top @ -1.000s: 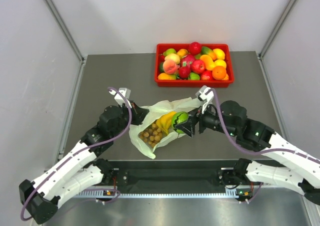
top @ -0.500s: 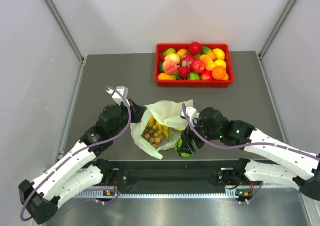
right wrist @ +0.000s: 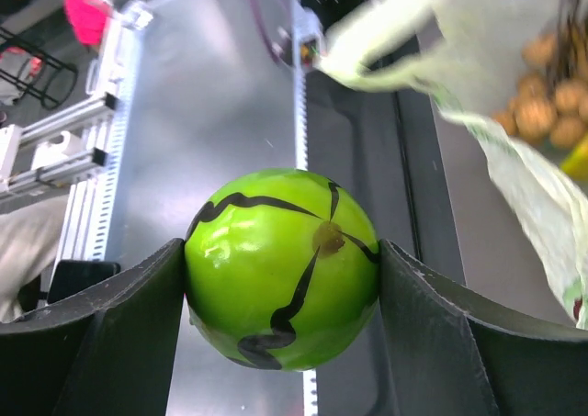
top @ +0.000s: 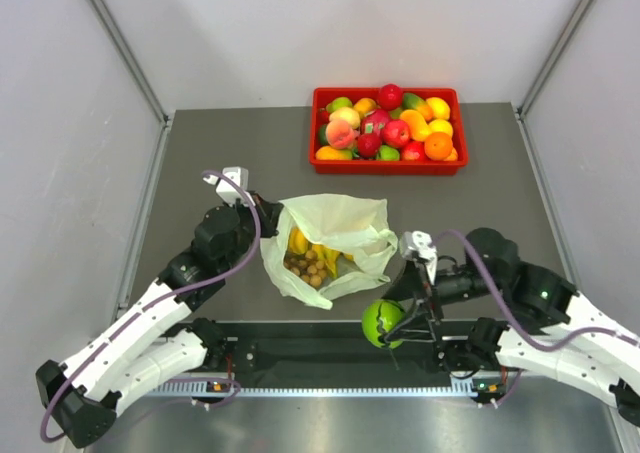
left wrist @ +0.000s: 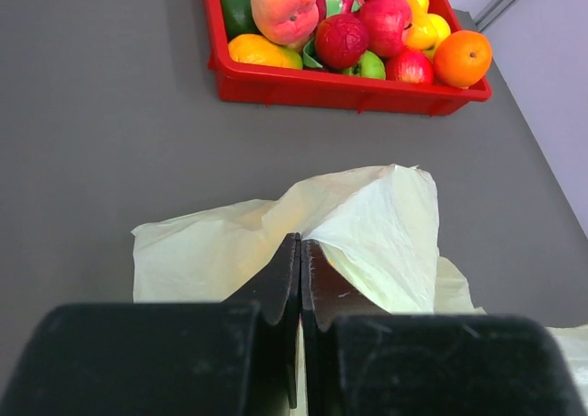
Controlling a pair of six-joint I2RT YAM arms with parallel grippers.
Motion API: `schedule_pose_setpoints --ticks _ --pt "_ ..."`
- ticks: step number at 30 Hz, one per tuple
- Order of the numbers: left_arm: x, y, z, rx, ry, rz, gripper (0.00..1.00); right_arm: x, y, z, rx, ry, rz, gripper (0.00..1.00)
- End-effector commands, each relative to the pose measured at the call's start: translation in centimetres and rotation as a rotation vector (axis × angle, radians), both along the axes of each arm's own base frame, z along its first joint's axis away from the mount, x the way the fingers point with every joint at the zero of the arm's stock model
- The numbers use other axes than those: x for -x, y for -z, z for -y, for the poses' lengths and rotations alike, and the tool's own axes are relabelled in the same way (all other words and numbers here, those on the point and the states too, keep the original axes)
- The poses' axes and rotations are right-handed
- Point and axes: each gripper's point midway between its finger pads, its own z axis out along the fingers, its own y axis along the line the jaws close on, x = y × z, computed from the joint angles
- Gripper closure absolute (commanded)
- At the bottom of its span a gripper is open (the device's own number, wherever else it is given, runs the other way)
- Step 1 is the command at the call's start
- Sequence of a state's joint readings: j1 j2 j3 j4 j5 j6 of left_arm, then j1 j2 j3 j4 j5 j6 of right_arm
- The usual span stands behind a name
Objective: Untie the knot of the plastic bag and take out the fruit
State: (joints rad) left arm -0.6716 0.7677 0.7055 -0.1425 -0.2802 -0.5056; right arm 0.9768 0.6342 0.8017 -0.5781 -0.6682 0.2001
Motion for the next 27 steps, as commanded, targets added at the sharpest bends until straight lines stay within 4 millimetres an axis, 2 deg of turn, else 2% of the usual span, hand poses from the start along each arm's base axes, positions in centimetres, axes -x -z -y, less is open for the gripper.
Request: schedule_pose_setpoints --ticks 1,3,6,8,9,10,12,13,16,17,18,19,21,22,24,25,27 --pt "-0.3 -2.7 -0.9 0.011 -0.037 0.064 1.00 1.9 -5.9 0.5 -0.209 -0.122 0.138 1.00" --pt "-0.3 -2.9 -1.1 0.011 -0.044 0.069 1.00 2.2 -7.1 0.6 -0.236 -0.137 0.159 1.00" --pt "-0.1 -3.3 -1.5 0.014 -0.053 0.079 1.00 0.5 -8.3 0.3 -0.234 -0.046 0.192 1.00" --pt "0.0 -3.8 -1.6 0.014 -0.055 0.087 1.00 -2.9 -8.3 0.3 -0.182 0.153 0.218 1.00" --pt "0.2 -3.9 -1.8 0.011 -0.056 0.088 1.00 -4.7 -9.1 0.6 -0.170 0.262 0.235 1.00" --pt "0.2 -4.0 -1.9 0.006 -0.057 0.092 1.00 -8.6 -9.4 1.8 -0.133 0.493 0.275 1.00" --pt "0.3 -4.4 -2.1 0.001 -0.062 0.098 1.00 -11.7 -11.2 3.6 -0.149 0.707 0.303 1.00" --pt "0.3 -4.5 -2.2 -0.006 -0.062 0.101 1.00 -13.6 -12.0 5.2 -0.149 0.845 0.332 1.00" --pt "0.3 -5.1 -2.1 -0.015 -0.053 0.112 1.00 -16.4 -14.8 7.5 -0.190 1.048 0.386 1.00" --pt "0.3 -5.5 -2.1 -0.012 -0.051 0.119 1.00 -17.5 -14.7 7.2 -0.159 1.084 0.392 1.00" --pt "0.2 -5.7 -2.0 -0.017 -0.051 0.120 1.00 -18.2 -15.7 7.6 -0.162 1.127 0.402 1.00" --pt "0.1 -5.9 -2.0 -0.024 -0.048 0.126 1.00 -19.5 -15.7 8.6 -0.129 1.211 0.419 1.00" --pt "-0.2 -7.2 -1.7 -0.030 -0.042 0.144 1.00 -21.9 -15.5 8.3 -0.064 1.276 0.428 1.00" --pt "-0.2 -8.6 -1.7 -0.037 -0.037 0.166 1.00 -23.3 -15.4 9.1 -0.041 1.320 0.424 1.00" --pt "-0.7 -9.6 -1.6 -0.069 -0.034 0.186 1.00 -25.8 -15.1 8.3 -0.015 1.316 0.396 1.00" --pt "-0.7 -11.3 -1.7 -0.063 -0.038 0.215 1.00 -27.7 -15.0 9.9 -0.008 1.386 0.367 1.00" --pt "-1.2 -12.5 -1.6 -0.095 -0.040 0.234 1.00 -30.7 -14.7 10.5 -0.001 1.440 0.328 1.00"
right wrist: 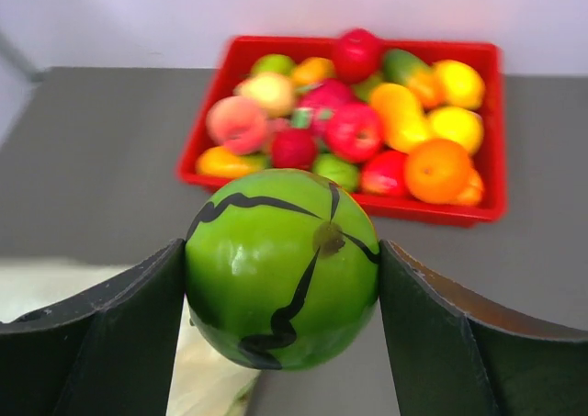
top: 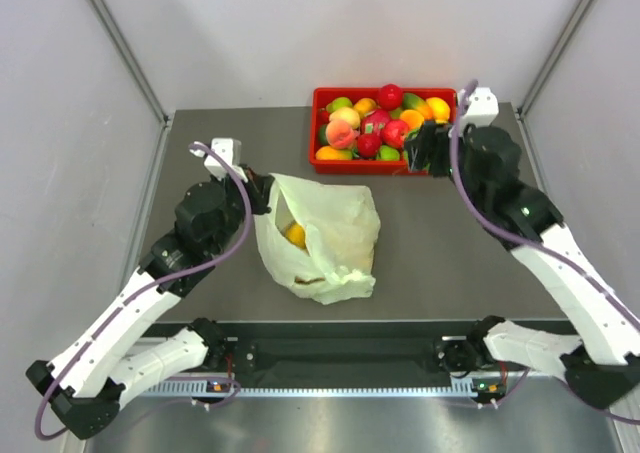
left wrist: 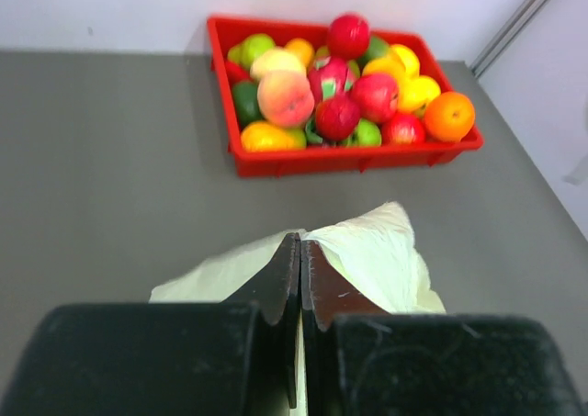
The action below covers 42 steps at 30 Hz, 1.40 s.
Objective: Untie the knot of the plastic bag and take out the fruit
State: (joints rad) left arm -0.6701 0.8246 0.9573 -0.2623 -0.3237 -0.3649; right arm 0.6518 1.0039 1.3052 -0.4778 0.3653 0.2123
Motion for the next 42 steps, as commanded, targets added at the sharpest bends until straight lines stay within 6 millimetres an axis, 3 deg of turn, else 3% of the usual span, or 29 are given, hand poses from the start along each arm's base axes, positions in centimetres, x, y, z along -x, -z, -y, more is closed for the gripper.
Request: schedule_pose_setpoints --ticks 1,3,4,5,6,7,9,10,12,13,15,16,17,18,19,21,24,29,30,32,35,36,42 --pt "-0.3 -7.0 -0.6 0.005 -0.009 0.154 1.00 -5.6 -1.2 3.7 -0.076 0.182 0.003 1.00" --pt "-0.8 -7.8 -0.4 -0.031 -0.008 0.167 1.00 -8.6 -0.6 4.2 -0.092 0.206 -0.031 1.00" --pt "-0.7 -9.3 -0.6 -0.023 -0.010 0.193 1.00 -11.0 1.1 5.6 -0.079 0.260 -0.075 1.00" --pt "-1.1 -9.5 -0.4 -0.037 -0.014 0.193 1.00 -12.1 0.1 6.1 -0.097 0.278 -0.062 1.00" --pt "-1.3 -9.9 -0.5 -0.057 -0.016 0.207 1.00 -13.4 0.4 7.4 -0.104 0.310 -0.068 1.00" --pt "-1.3 -11.2 -0.7 -0.053 -0.025 0.233 1.00 -15.3 1.9 7.7 -0.098 0.333 -0.096 1.00" --pt "-1.7 -12.3 -0.7 -0.077 -0.035 0.258 1.00 -17.6 1.9 9.6 -0.110 0.381 -0.095 1.00" --pt "-1.8 -12.5 -0.7 -0.084 -0.038 0.263 1.00 -19.6 4.4 10.1 -0.094 0.401 -0.148 1.00" --pt "-2.3 -12.3 -0.5 -0.112 -0.034 0.261 1.00 -21.6 5.0 11.0 -0.106 0.397 -0.176 1.00" --pt "-2.3 -11.9 -0.2 -0.121 -0.021 0.250 1.00 -23.5 6.8 10.9 -0.103 0.392 -0.212 1.00" --pt "-1.9 -9.9 0.9 -0.143 0.047 0.200 1.00 -25.0 8.9 11.2 -0.096 0.383 -0.259 1.00" --pt "-1.4 -9.3 1.0 -0.142 0.070 0.185 1.00 -26.2 11.0 11.4 -0.090 0.385 -0.290 1.00" --pt "-1.1 -8.4 1.2 -0.129 0.087 0.164 1.00 -26.8 11.8 11.4 -0.092 0.380 -0.298 1.00" --pt "-0.6 -6.1 1.8 -0.146 0.132 0.122 1.00 -27.4 12.5 11.7 -0.095 0.377 -0.309 1.00" --pt "0.2 -5.8 1.4 -0.135 0.142 0.121 1.00 -28.2 13.8 11.6 -0.099 0.370 -0.327 1.00" --pt "1.0 -3.1 1.3 -0.128 0.155 0.064 1.00 -29.3 14.3 12.2 -0.130 0.371 -0.319 1.00" --pt "2.7 -0.8 0.4 -0.110 0.162 0.005 1.00 -30.8 15.3 12.7 -0.193 0.354 -0.313 0.98" --pt "5.2 2.4 -0.6 -0.096 0.183 -0.096 1.00 -32.9 14.3 12.6 -0.215 0.311 -0.284 0.94" --pt "5.5 3.2 -0.7 -0.101 0.184 -0.118 1.00 -33.5 15.5 12.5 -0.211 0.309 -0.302 0.91" --pt "6.1 3.9 -0.8 -0.082 0.186 -0.147 1.00 -34.2 15.0 12.6 -0.208 0.309 -0.294 0.83" --pt "6.6 4.6 -0.9 -0.060 0.190 -0.166 1.00 -35.2 16.4 12.7 -0.192 0.305 -0.314 0.60" --pt "6.8 4.5 -1.0 -0.049 0.190 -0.161 1.00 -35.6 17.0 12.7 -0.188 0.305 -0.319 0.45" --pt "7.1 4.0 -0.8 -0.026 0.199 -0.160 1.00 -36.1 19.5 12.0 -0.188 0.268 -0.365 0.15"
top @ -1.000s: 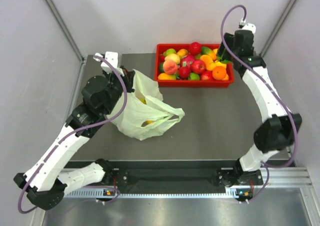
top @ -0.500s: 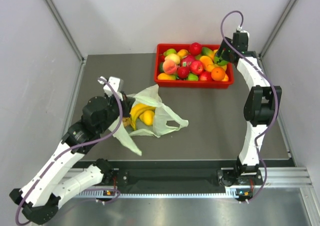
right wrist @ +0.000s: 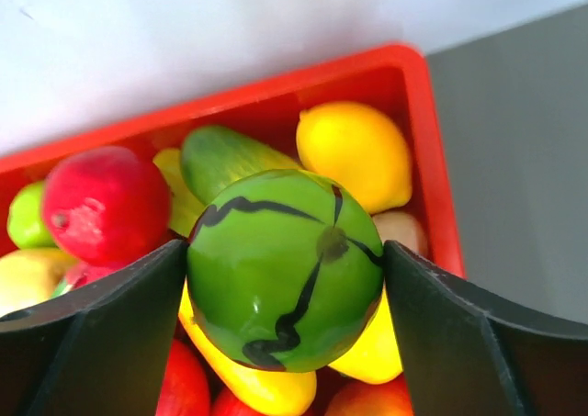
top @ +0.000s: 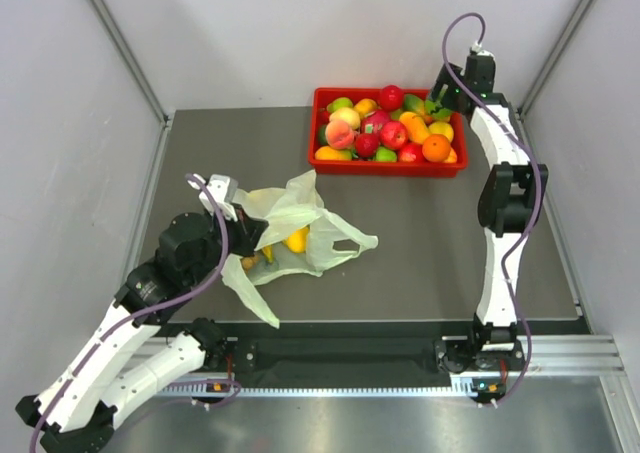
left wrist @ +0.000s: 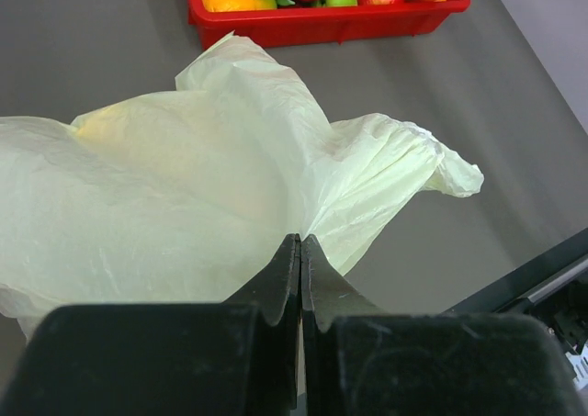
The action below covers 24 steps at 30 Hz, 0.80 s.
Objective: Untie the knot of the plastic bag and take out the fruit
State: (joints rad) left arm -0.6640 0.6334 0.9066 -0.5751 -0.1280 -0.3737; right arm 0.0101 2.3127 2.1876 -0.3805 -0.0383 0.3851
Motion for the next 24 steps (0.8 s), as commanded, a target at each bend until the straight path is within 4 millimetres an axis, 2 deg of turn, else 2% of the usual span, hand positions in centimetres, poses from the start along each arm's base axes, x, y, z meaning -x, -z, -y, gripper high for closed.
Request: schedule_pose_setpoints --ticks 1,3,8,14,21,22,23,24 --pt "0.3 -0.8 0.3 0.040 0.011 0.003 1.00 -0.5 -0.4 -0.7 -0.016 -0.048 0.014 0.10" --pt "0.4 -0.9 0.3 0.039 0.016 0.002 1.00 -0.4 -0.9 -1.1 -0.023 -0.069 0.023 0.01" --pt "0.7 -1.2 0.3 0.031 0.032 0.001 1.00 0.0 -2.9 -1.7 -0.023 -0.108 0.053 0.00" --pt "1.2 -1.5 -0.2 0.027 0.028 0.008 1.00 1.4 -7.0 -1.7 -0.013 -0.123 0.105 0.00" --pt "1.4 -1.9 -0.5 0.033 0.023 0.025 1.00 2.7 -9.4 -2.0 0.001 -0.157 0.136 0.00" --pt "1.4 -1.9 -0.6 0.033 0.021 0.027 1.00 2.8 -9.4 -2.0 0.003 -0.156 0.134 0.01" --pt "1.4 -2.0 -0.6 0.035 0.023 0.027 1.00 2.8 -9.5 -0.1 0.005 -0.126 0.133 0.00" --pt "1.5 -2.0 -0.6 0.036 0.023 0.028 1.00 2.9 -9.5 -0.1 0.003 -0.123 0.131 0.00"
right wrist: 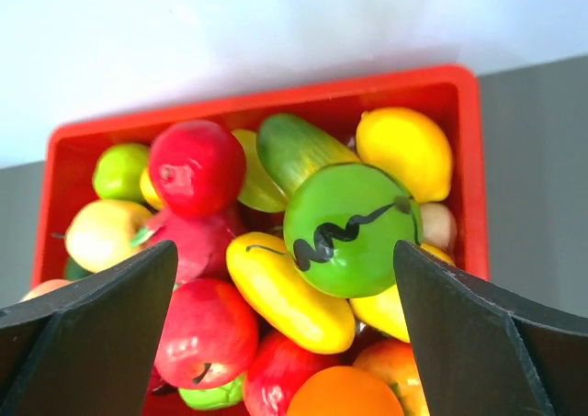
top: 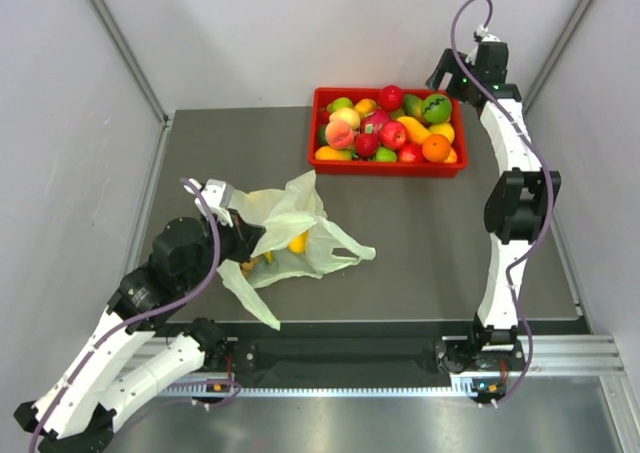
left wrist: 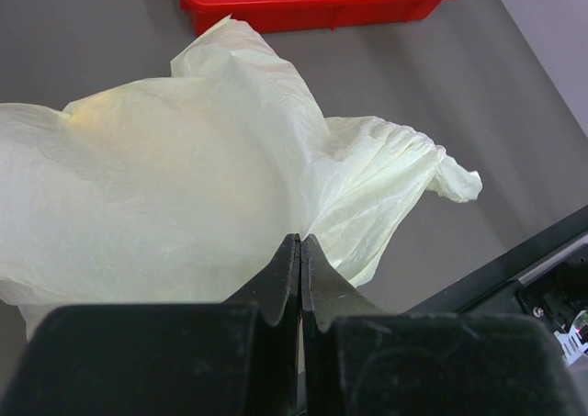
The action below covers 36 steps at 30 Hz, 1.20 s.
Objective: Untie the knot of the plastic bag and take out the fruit
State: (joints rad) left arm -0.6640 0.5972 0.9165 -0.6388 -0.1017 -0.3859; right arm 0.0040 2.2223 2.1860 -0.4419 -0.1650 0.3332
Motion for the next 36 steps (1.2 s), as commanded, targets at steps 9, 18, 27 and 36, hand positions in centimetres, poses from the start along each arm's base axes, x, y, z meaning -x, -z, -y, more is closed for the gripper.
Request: schedule_pose_setpoints --ticks 9,18,27,36 --pt "0.2 -2.6 -0.4 0.032 -0.005 0.065 1.00 3.2 -9.0 1.2 -0.002 -0.019 0.162 0.00" --pt "0.5 -1.5 -0.3 0.004 0.012 0.030 1.00 20.9 -15.5 -8.5 0.017 -0.296 0.324 0.00" --pt "0.6 -1.0 -0.9 0.000 -0.019 0.014 1.00 42.0 -13.0 -17.1 -0.163 -0.658 0.429 0.34" --pt "1.1 0.5 -0.8 0.039 -0.045 -0.076 1.00 50.9 -4.1 -27.0 -0.024 -0.968 0.319 0.38"
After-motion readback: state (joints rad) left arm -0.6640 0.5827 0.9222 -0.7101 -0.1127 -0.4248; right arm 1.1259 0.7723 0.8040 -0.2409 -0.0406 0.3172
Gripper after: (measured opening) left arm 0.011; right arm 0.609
